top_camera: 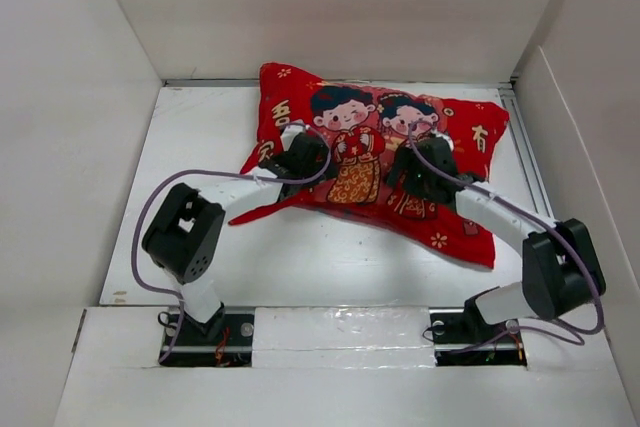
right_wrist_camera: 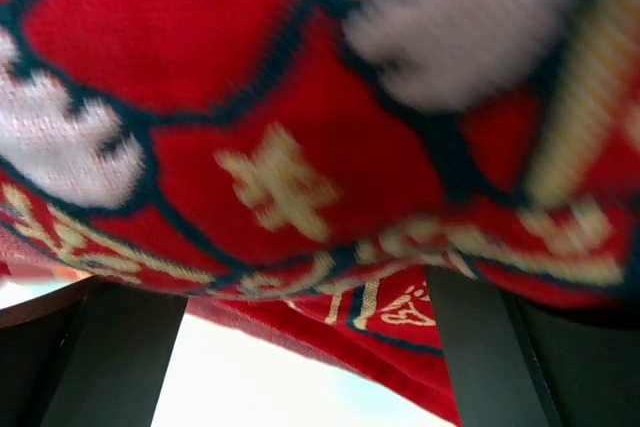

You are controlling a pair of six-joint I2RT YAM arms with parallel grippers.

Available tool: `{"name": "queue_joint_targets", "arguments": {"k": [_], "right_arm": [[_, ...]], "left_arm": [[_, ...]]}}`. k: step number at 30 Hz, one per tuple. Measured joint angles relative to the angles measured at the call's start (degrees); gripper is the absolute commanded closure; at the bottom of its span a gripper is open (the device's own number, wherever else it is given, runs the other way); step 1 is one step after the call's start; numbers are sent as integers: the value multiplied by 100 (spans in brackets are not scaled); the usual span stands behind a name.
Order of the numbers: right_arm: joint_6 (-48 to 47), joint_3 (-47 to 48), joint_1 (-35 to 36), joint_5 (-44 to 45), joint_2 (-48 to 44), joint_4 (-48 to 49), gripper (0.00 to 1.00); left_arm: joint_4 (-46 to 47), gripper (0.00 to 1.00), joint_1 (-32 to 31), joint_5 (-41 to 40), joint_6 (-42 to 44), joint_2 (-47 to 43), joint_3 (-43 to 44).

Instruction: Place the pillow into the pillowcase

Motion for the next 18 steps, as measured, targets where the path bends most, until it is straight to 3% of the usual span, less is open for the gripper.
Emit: {"name": "queue_joint_targets", "arguments": {"k": [7, 14, 18], "right_arm": [[-501, 846, -1045, -380, 645, 229, 0], [-1058, 2142, -1412, -1073, 1506, 61, 0], [-1115, 2297, -1449, -1266, 1322, -24, 0]], "left_arm": [[0, 0, 9, 164, 140, 496, 1154], [-153, 0, 9, 179, 140, 496, 1456], [-286, 0, 39, 116, 149, 470, 1504]]}}
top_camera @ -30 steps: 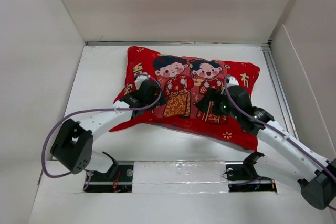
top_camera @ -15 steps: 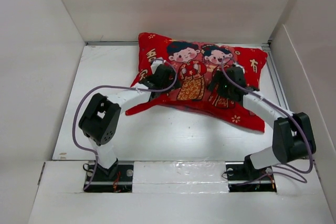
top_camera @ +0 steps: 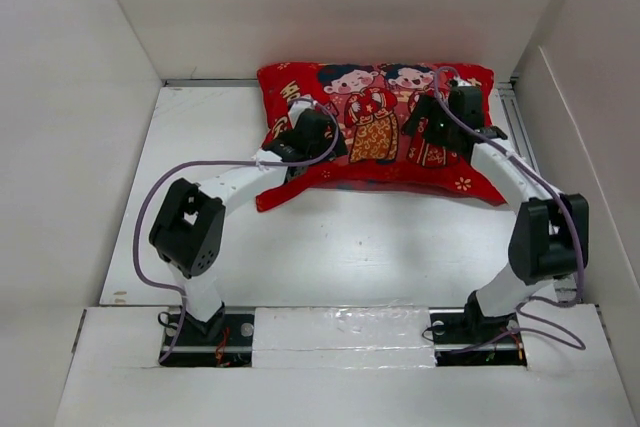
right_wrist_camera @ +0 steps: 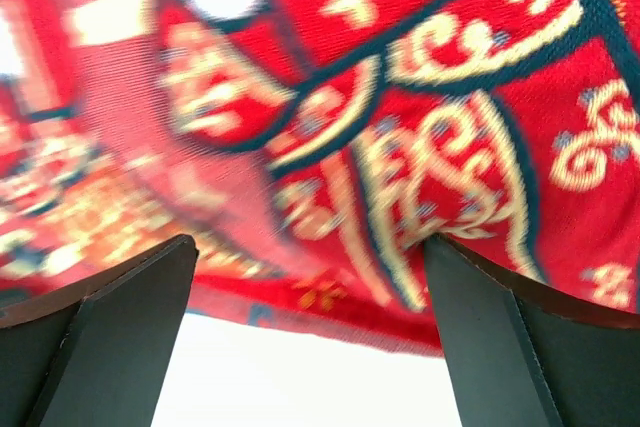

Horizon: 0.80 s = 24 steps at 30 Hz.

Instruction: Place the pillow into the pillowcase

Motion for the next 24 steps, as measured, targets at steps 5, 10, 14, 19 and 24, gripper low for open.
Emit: {"name": "queue_joint_targets", "arguments": {"k": [5, 10, 14, 19, 24], "right_arm": [[4, -9, 219, 184, -1169, -372, 0], [50, -17, 632, 549, -2791, -682, 0], [116, -350, 1045, 852, -4113, -933, 0], [-7, -483, 1255, 984, -5401, -1676, 0], [-168, -232, 1528, 1222, -6196, -2592, 0]], "left_arm": [[-326, 0, 9, -210, 103, -428, -4], [-870, 0, 22, -802, 238, -1423, 122], [-1182, 0, 33, -1147, 339, -2448, 129], [-1709, 0, 33, -1692, 496, -4107, -94], [-2330, 0, 33, -2240, 678, -5396, -313]]}}
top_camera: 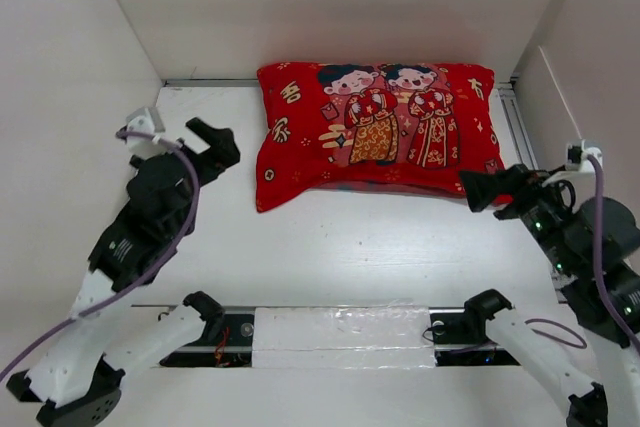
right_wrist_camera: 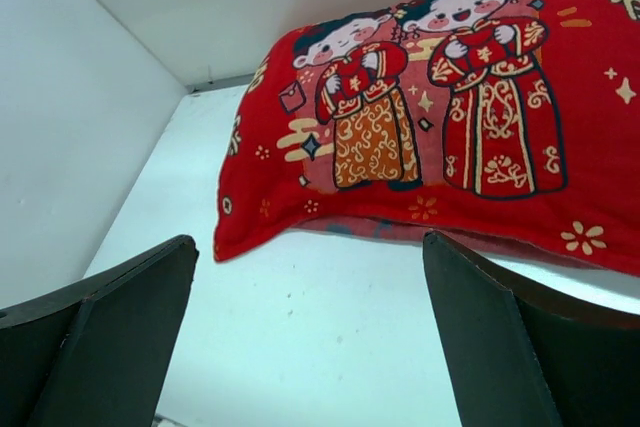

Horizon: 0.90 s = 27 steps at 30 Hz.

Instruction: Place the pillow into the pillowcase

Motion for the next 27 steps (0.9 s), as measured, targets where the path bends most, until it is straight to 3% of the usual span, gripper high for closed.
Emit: {"name": "queue_joint_targets", "arguments": {"k": [5, 17, 27], "right_arm": [[-166, 485, 61, 173, -341, -741, 0], [-369, 999, 380, 678, -664, -1921, 0], [-389, 1368, 393, 949, -664, -2214, 0]], "left_arm": [[-765, 0, 0, -431, 35, -911, -345], [-2664, 0, 0, -868, -433, -1445, -76], [-3016, 0, 0, -885, -505, -1716, 291]]}}
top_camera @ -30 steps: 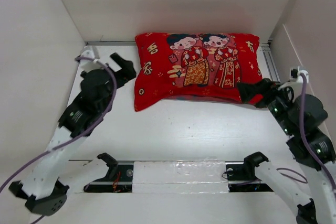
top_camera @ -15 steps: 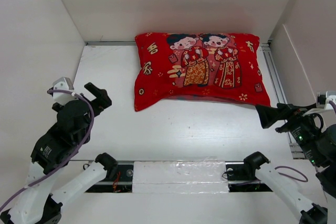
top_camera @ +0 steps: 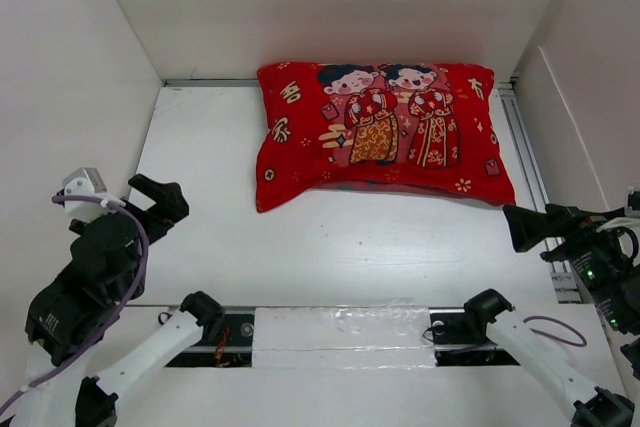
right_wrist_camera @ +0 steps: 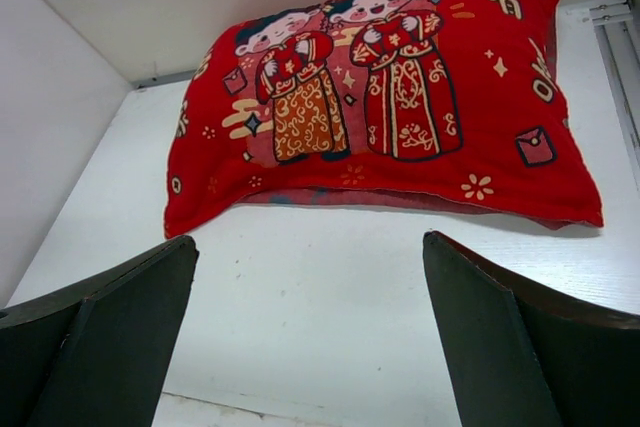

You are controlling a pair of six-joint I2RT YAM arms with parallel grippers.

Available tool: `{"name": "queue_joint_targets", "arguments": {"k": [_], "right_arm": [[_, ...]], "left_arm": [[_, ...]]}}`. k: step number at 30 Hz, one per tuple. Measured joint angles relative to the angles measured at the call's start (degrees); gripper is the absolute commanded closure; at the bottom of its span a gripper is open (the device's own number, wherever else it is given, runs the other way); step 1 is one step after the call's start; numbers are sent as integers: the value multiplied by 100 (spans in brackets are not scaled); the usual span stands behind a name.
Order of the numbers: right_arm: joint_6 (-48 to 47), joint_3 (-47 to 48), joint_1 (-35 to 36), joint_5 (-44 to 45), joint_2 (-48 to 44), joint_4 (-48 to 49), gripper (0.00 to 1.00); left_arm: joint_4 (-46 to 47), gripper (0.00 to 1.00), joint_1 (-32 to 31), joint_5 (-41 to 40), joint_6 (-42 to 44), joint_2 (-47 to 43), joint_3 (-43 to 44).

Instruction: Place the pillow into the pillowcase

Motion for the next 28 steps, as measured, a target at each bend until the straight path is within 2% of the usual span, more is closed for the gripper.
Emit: {"name": "queue_joint_targets", "arguments": {"k": [28], "right_arm": [[2, 293, 35, 330, -70, -304, 0]], "left_arm": [[-321, 0, 0, -24, -15, -37, 321]]}}
